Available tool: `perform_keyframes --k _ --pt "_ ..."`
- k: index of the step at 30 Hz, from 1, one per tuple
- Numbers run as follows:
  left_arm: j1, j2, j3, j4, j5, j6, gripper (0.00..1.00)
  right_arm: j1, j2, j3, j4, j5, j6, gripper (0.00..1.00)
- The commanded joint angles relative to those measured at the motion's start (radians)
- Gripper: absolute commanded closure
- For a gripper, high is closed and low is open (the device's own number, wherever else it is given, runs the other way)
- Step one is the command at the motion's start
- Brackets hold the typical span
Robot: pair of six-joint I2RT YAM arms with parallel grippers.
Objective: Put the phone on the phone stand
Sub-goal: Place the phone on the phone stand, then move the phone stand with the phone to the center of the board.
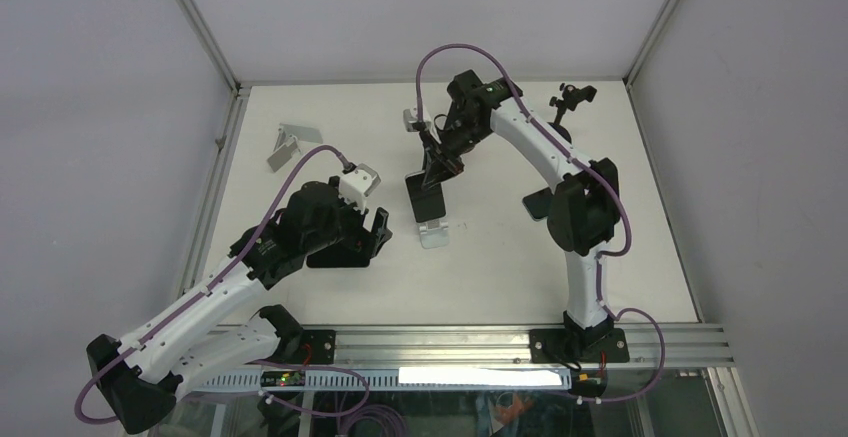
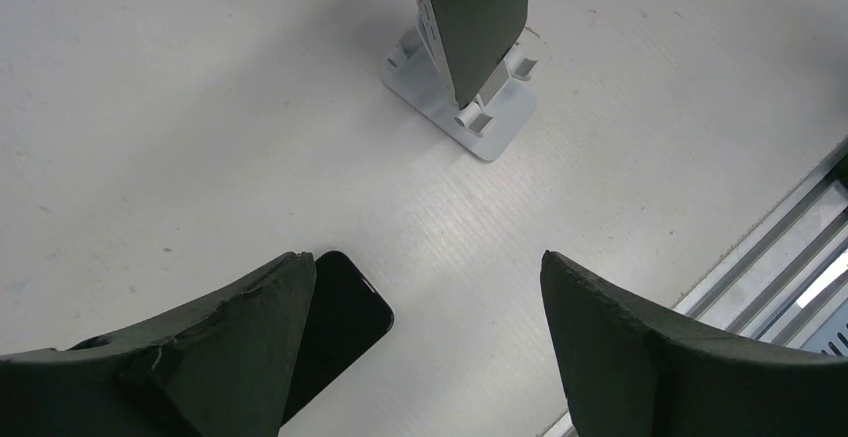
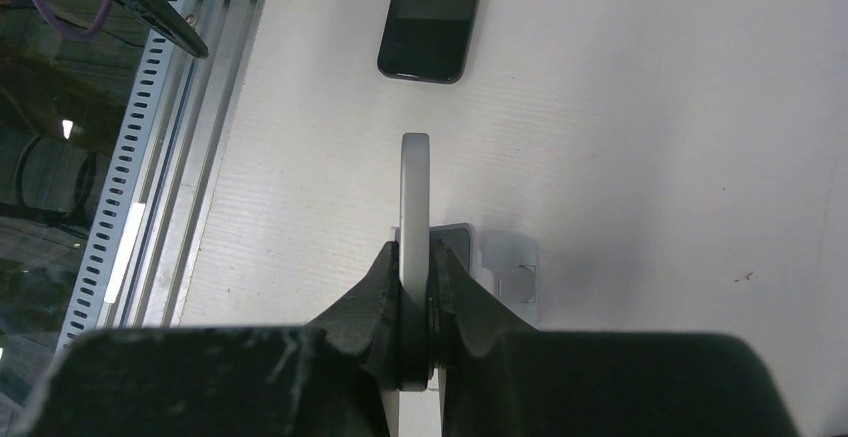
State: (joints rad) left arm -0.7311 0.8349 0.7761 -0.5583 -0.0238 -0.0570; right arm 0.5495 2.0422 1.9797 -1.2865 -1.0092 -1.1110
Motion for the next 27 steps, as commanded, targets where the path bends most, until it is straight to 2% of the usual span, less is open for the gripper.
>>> perform_keyframes --k 1,18,27 --pt "0.007 -0.002 0.003 0.017 0.019 0.034 0.15 0.000 -0.031 -0.038 0.085 -0.042 0.058 1.00" --pt "0.008 0.001 0.004 0.018 0.022 0.035 0.15 -0.032 -0.083 -0.194 0.193 -0.023 0.101 0.99" --pt "0.009 0.005 0.004 0.017 0.046 0.036 0.15 -0.043 -0.080 -0.220 0.200 -0.021 0.105 0.82"
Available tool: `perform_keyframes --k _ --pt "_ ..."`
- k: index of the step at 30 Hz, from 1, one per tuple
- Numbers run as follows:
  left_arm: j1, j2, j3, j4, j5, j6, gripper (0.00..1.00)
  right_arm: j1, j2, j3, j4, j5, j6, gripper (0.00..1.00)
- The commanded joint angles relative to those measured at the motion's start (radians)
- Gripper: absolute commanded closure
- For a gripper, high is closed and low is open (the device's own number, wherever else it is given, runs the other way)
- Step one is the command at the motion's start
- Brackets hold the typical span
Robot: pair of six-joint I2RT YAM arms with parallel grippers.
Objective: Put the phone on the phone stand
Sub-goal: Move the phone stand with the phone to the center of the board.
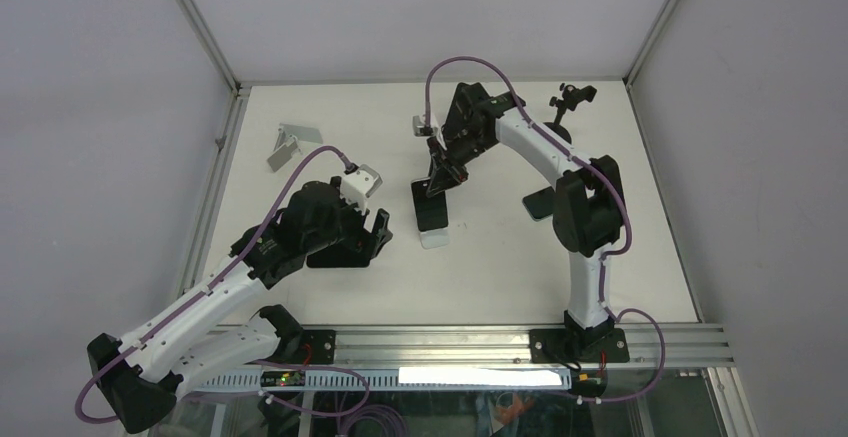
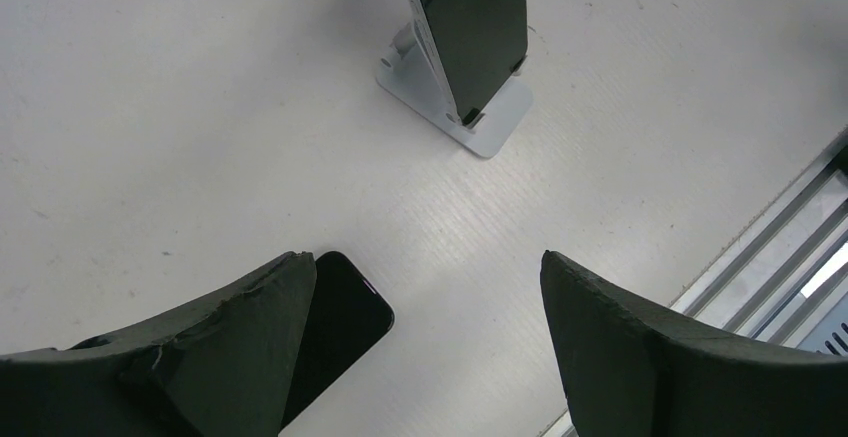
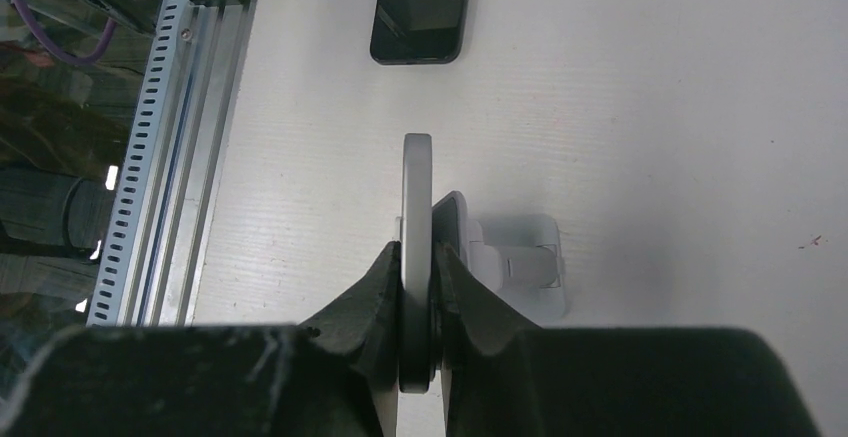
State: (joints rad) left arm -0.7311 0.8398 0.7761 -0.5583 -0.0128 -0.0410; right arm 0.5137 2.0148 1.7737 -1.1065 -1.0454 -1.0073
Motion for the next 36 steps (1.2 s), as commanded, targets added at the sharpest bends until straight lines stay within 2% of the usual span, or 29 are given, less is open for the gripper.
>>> perform_keyframes --k 1,11,18,26,31,36 --pt "0.009 0.000 0.006 0.017 0.034 0.020 0.15 -0.009 -0.050 -0.016 0.020 0.017 0.004 0.80" --pt "0.009 0.002 0.006 0.017 0.041 0.018 0.15 -0.014 -0.044 -0.007 0.034 0.046 0.031 0.62" --pt "0.009 0.005 0.008 0.018 0.051 0.018 0.15 -0.014 -0.035 0.017 0.047 0.082 0.076 0.41" --pt "0.009 0.009 0.008 0.017 0.059 0.018 0.15 -0.013 -0.049 0.014 0.066 0.135 0.114 0.27" --pt "0.009 0.011 0.009 0.018 0.067 0.018 0.15 -0.020 -0.072 0.014 0.070 0.183 0.138 0.02" --pt "0.009 0.008 0.011 0.017 0.083 0.017 0.15 -0.033 -0.153 -0.036 0.058 0.211 0.128 0.01"
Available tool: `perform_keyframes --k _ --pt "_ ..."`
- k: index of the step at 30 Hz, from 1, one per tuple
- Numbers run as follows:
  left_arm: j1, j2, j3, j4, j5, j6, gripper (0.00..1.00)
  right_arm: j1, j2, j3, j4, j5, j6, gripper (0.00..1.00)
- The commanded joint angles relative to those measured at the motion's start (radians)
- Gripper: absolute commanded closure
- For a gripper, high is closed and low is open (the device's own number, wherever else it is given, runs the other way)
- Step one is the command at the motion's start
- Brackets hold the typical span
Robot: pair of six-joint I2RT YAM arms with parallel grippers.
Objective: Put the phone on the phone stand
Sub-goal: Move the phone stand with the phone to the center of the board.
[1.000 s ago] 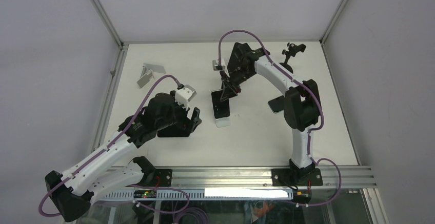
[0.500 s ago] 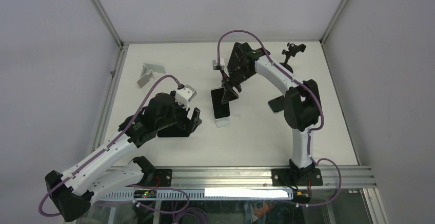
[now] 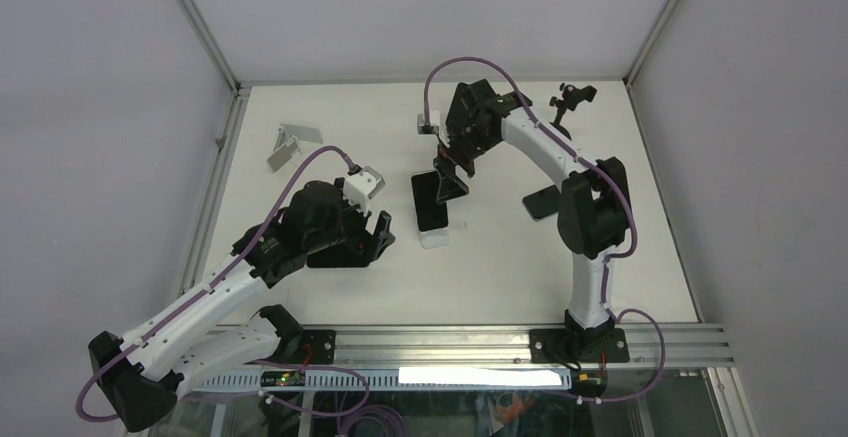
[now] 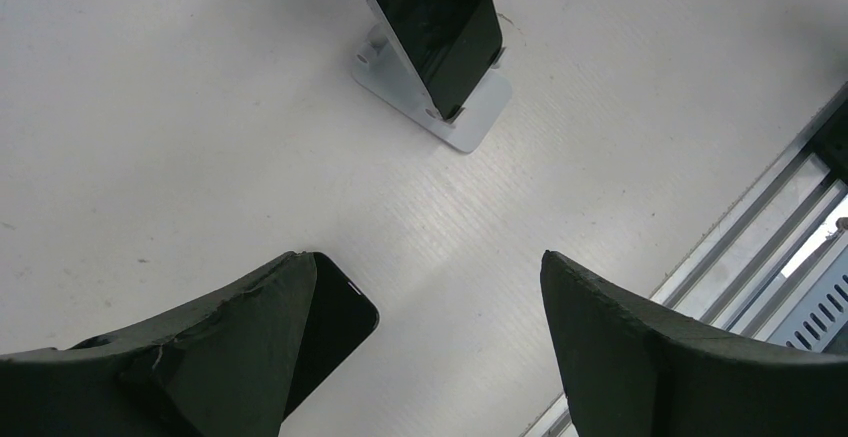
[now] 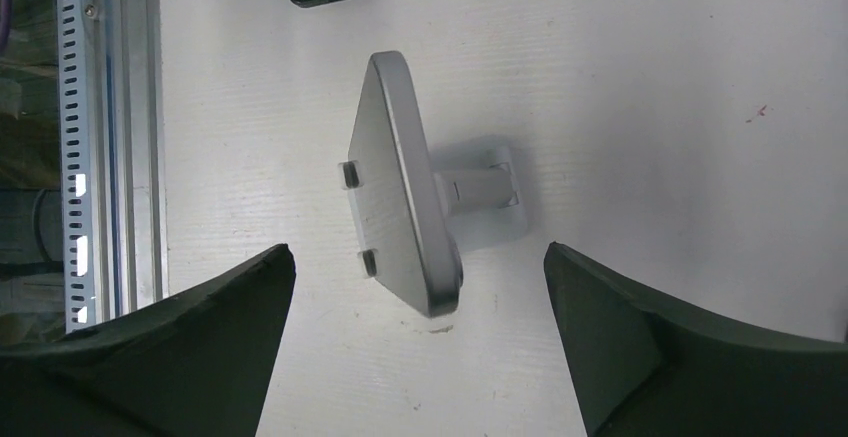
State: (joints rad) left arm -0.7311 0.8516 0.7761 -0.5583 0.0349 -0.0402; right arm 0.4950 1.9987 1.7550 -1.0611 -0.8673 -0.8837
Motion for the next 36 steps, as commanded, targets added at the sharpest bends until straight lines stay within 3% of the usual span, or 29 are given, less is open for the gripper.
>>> perform_keyframes --k 1,11,18,22,27,31,36 --pt "0.009 -0.004 0.011 0.018 0.039 0.016 0.15 -0.015 -0.162 -0.037 0.011 0.041 -0.003 0.01" --pt "0.009 -0.026 0.012 0.023 0.053 0.002 0.14 -0.060 -0.452 -0.306 -0.044 0.100 -0.074 0.01" --pt "0.009 -0.027 0.004 0.082 0.089 -0.055 0.14 -0.241 -0.730 -0.588 0.077 -0.045 -0.026 0.01" --pt "0.009 -0.024 -0.043 0.209 0.144 -0.131 0.14 -0.310 -0.799 -0.718 0.078 -0.125 -0.007 0.01" --pt "0.009 0.006 -0.194 0.488 0.190 -0.260 0.15 -0.438 -0.874 -0.860 0.116 -0.218 0.001 0.01" --pt "0.009 0.062 -0.270 0.696 0.199 -0.333 0.16 -0.491 -0.894 -0.885 0.141 -0.202 -0.005 0.01" --pt "0.009 0.147 -0.268 0.769 0.190 -0.320 0.16 -0.492 -0.857 -0.880 0.118 -0.189 -0.036 0.01"
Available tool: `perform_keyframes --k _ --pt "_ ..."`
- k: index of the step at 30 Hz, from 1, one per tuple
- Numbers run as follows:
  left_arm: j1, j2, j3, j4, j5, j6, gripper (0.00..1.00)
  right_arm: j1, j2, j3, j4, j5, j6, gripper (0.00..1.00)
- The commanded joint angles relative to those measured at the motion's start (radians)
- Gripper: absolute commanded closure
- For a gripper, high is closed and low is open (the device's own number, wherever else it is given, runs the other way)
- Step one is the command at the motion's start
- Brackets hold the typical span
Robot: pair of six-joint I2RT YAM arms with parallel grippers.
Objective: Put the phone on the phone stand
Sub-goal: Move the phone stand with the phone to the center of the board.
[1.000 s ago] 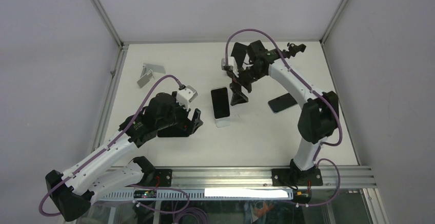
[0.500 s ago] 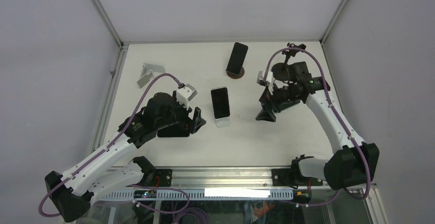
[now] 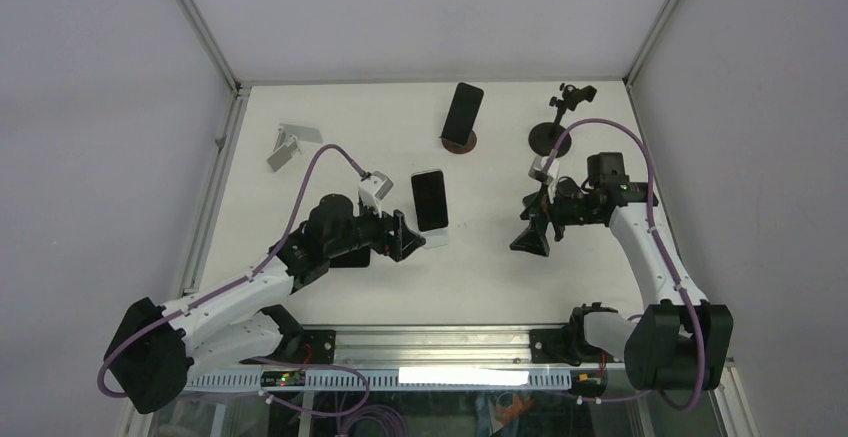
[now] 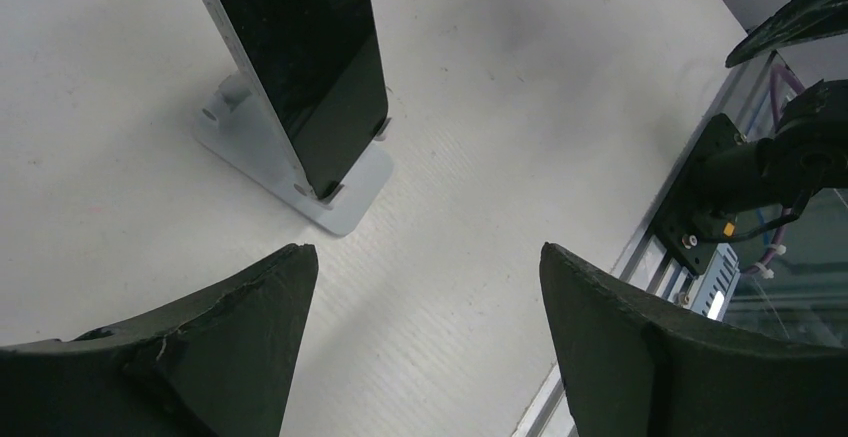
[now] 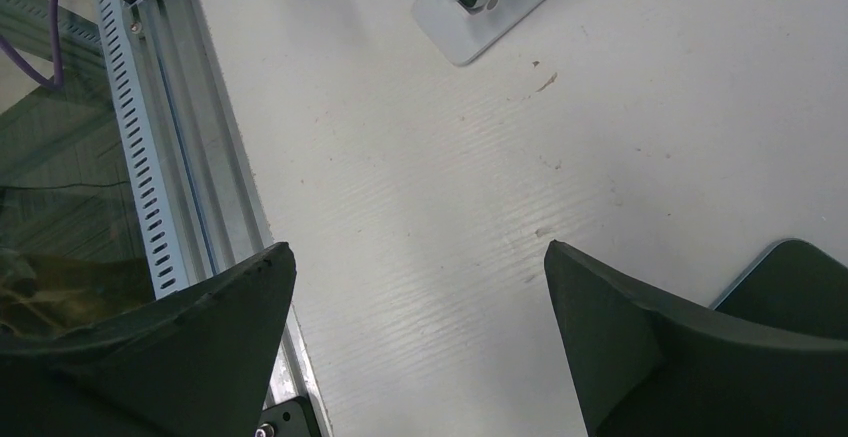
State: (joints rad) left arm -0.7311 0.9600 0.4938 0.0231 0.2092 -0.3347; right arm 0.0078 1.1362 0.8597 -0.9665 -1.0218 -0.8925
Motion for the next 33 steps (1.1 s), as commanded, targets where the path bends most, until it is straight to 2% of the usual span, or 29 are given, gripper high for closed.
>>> perform_keyframes --k 1,11,16,19,25,33 --pt "0.009 0.055 0.019 0.190 0.013 -0.017 0.16 -0.005 0.012 0.017 0.020 -0.029 -0.031 0.01" --pt "0.009 0.143 0.062 0.212 0.016 0.023 0.15 -0.005 0.025 0.016 0.018 0.001 -0.049 0.01" --pt "0.039 0.160 0.058 0.254 0.033 -0.009 0.08 -0.005 0.037 0.017 0.020 0.012 -0.051 0.01" --pt "0.070 0.183 0.051 0.301 0.082 -0.039 0.07 -0.005 0.037 0.018 0.020 0.016 -0.051 0.01" --pt "0.135 0.259 0.031 0.425 0.136 -0.089 0.12 -0.005 0.043 0.018 0.020 0.016 -0.051 0.01" --pt "0.214 0.411 0.026 0.580 0.258 -0.082 0.23 -0.005 0.046 0.018 0.020 0.019 -0.051 0.01"
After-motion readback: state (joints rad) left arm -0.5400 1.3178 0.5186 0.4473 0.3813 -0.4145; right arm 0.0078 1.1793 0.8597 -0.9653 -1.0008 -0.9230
